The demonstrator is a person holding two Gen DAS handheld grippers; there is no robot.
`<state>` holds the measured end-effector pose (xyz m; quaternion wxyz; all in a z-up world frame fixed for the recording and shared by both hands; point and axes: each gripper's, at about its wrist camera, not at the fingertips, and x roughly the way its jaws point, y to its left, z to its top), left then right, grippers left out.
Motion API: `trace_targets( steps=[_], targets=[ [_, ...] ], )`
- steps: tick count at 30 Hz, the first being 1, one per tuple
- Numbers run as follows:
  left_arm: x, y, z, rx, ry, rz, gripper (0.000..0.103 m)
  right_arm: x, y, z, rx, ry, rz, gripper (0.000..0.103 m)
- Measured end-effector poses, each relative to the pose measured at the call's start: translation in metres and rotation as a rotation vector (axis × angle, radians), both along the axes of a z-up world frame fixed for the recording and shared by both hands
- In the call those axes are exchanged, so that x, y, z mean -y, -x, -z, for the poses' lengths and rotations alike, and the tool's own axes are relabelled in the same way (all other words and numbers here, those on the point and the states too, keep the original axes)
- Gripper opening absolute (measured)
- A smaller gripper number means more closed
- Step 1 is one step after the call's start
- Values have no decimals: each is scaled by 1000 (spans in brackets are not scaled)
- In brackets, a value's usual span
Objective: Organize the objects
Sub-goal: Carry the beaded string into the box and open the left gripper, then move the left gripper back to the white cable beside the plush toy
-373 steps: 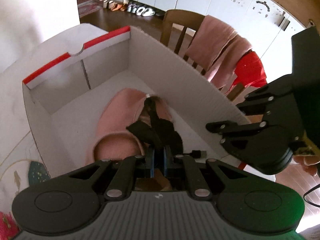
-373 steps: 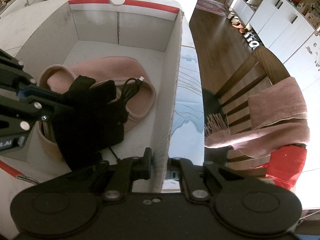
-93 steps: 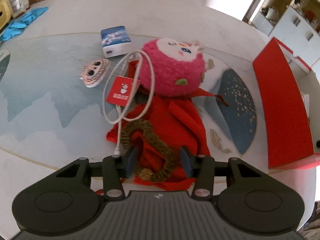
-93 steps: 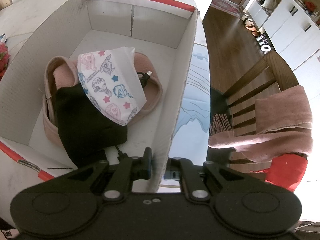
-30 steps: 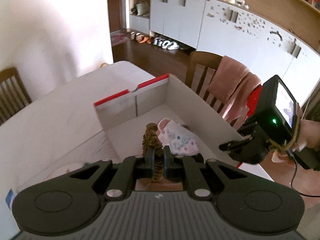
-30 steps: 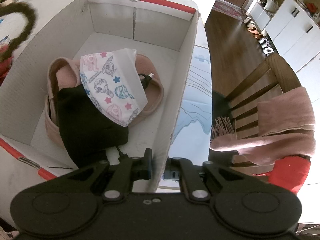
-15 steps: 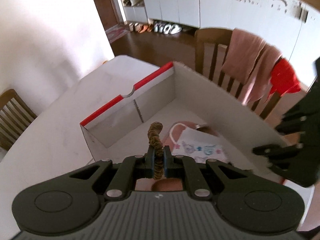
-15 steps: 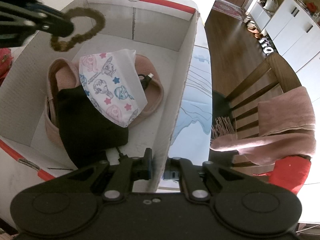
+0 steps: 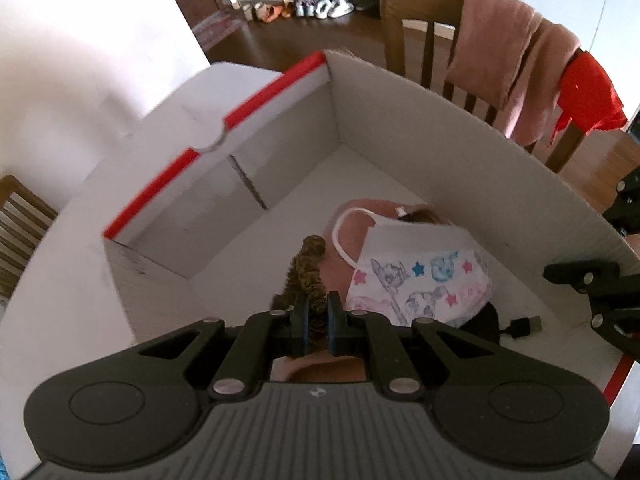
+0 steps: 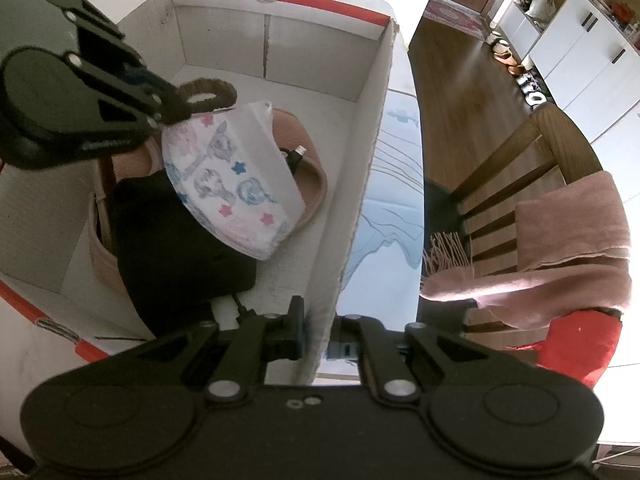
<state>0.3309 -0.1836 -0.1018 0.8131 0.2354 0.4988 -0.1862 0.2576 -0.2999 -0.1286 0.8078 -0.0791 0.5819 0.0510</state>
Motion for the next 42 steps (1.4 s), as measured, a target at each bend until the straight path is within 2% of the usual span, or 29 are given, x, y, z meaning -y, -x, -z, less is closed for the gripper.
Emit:
trace_targets(
  steps=[2, 7, 19, 30, 42],
  targets=[
    [2, 1, 5, -23, -5, 11, 7, 0, 0, 0, 0, -1, 0, 7],
    [-3, -2, 7, -68, 55, -18, 7, 0, 0, 0, 0, 0, 0, 7],
    [-14, 2, 2, -67, 108, -65, 10, 1, 1, -1, 1, 0, 5, 7],
    [-36, 18, -28, -53, 210, -121, 10, 1, 1, -2, 2, 2, 7, 7],
    [-58, 54, -64, -1, 301, -125, 10, 1, 2, -4, 1, 5, 5, 7]
  ],
)
